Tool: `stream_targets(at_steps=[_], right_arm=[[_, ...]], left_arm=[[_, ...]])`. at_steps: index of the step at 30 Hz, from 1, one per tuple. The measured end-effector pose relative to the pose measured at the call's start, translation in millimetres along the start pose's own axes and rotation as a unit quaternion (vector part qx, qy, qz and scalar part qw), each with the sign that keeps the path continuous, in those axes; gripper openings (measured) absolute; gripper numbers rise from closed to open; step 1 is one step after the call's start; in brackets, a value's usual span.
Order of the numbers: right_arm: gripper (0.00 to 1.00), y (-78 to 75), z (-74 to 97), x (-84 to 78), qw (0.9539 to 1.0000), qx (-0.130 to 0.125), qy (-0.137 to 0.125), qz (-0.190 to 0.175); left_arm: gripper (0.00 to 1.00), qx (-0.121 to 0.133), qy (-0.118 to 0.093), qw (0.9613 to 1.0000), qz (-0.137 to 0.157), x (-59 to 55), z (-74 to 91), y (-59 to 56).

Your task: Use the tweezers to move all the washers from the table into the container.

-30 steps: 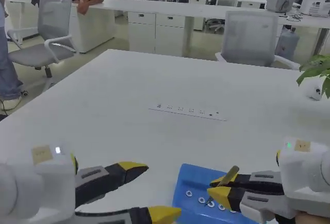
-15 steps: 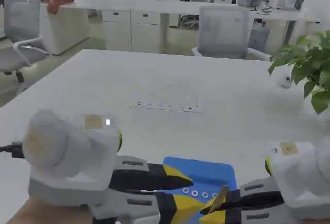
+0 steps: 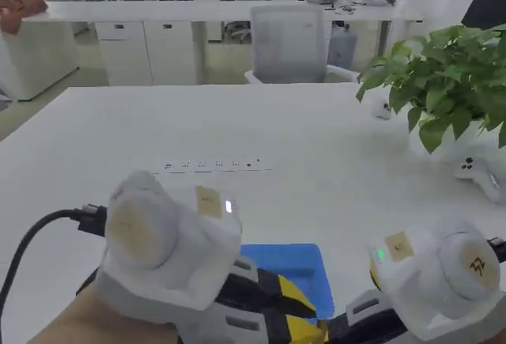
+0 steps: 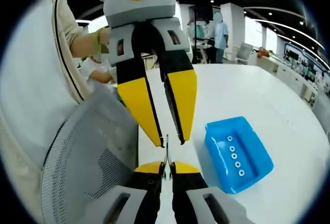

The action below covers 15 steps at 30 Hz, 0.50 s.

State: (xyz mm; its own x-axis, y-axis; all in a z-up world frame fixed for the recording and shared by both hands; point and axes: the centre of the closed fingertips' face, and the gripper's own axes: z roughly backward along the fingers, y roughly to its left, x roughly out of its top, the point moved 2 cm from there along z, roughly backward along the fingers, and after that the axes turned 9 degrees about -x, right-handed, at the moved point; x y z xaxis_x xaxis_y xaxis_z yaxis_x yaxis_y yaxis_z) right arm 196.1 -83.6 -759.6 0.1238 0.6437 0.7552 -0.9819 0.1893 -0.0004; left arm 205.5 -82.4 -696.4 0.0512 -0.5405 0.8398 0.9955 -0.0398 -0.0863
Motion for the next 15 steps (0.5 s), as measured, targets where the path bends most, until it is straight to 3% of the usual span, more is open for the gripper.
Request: stream_targets(at_steps=[4,9,13,15], right_arm=[[0.03,-1.1,-0.6,-8.4,0.9998,-0.01,0.016,0.005],[0.03,-3.7,-6.1,-21.6,0.9976,-0.022,0.054,0.037],[0.03,-4.7,-11.2,-30.0,0.996,-0.024,0.072,0.047],[0.03,-6.9,-14.2,-34.9,0.9955,-0.028,0.077,0.047]], left_arm=[[0.0,-0.016,0.009,0.9998,0.005,-3.9,-7.7,-0.7],[0.0,-0.031,0.025,0.9991,0.01,-12.5,-14.1,0.0],[0.0,-0.036,0.052,0.998,0.004,-25.5,-14.2,0.1],[0.0,-0.03,0.075,0.9968,-0.003,-36.3,-12.9,1.7]])
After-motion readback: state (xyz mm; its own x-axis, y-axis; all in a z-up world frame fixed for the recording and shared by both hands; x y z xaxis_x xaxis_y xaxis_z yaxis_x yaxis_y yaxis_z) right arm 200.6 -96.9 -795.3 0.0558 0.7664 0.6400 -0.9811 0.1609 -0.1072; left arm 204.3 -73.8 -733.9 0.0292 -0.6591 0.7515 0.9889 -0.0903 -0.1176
